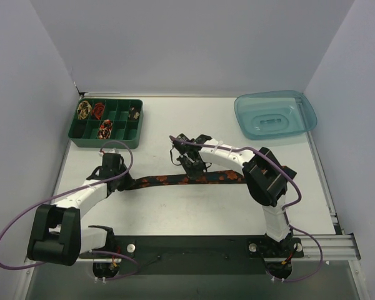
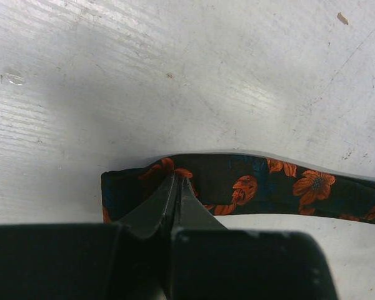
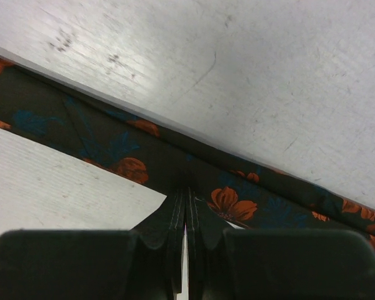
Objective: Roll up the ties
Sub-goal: Flatten out the tie at the center of the board.
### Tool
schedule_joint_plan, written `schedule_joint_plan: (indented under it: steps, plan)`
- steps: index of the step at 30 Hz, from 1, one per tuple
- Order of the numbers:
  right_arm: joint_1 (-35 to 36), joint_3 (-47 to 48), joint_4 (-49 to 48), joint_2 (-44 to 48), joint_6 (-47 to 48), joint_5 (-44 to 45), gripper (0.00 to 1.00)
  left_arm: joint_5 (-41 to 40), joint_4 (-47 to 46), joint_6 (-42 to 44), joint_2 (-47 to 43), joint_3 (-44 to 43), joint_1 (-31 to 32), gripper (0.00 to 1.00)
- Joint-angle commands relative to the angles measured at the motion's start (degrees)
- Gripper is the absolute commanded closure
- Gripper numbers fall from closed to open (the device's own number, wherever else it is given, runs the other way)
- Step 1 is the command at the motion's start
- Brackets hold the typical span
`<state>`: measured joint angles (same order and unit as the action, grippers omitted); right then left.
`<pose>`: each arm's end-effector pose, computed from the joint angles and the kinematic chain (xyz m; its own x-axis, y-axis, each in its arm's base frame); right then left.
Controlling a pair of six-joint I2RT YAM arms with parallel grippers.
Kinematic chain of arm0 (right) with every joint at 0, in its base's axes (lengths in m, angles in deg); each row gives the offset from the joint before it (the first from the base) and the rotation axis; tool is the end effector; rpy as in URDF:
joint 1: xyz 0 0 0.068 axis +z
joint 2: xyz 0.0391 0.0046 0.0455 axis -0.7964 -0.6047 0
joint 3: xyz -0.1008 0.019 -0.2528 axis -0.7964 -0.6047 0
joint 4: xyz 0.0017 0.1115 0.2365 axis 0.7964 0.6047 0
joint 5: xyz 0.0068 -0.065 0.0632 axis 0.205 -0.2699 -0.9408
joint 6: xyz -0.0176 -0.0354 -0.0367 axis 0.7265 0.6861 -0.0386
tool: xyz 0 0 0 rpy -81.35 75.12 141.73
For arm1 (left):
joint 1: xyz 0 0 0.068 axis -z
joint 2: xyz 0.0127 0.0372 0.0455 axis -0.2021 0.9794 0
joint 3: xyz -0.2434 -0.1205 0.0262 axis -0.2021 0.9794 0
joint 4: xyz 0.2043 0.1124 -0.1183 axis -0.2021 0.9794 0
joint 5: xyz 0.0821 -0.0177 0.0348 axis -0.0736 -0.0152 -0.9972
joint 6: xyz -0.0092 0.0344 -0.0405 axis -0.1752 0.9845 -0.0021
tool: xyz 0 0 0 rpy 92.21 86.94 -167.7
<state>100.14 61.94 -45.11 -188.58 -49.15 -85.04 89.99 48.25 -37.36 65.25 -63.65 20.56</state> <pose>0.2886 0.3148 0.1849 -0.7663 -0.4564 -0.4521 -0.5678 0.8105 0.1441 0.2145 -0.0347 0.1497 -0.7322 -0.5167 -0.4437 -0.3666 0.8480 -0.3826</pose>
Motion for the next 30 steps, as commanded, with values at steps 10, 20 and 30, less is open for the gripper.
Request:
schedule_joint_plan:
  steps: [10, 20, 30]
  plan:
    - [-6.04, -9.09, 2.95, -2.27, -2.31, 4.05, 1.0, -4.29, 3.49, 3.89, 0.08, -1.65, -1.52, 1.0]
    - [-10.62, -10.33, 2.95, -2.62, 1.2, 0.02, 1.0, -4.73, 3.5, 7.32, -0.45, -2.71, -2.58, 0.99]
    - [-5.61, -4.89, 3.56, 3.79, 2.88, -6.32, 1.0, -0.24, 2.95, 8.2, -8.95, -4.19, -2.49, 0.65]
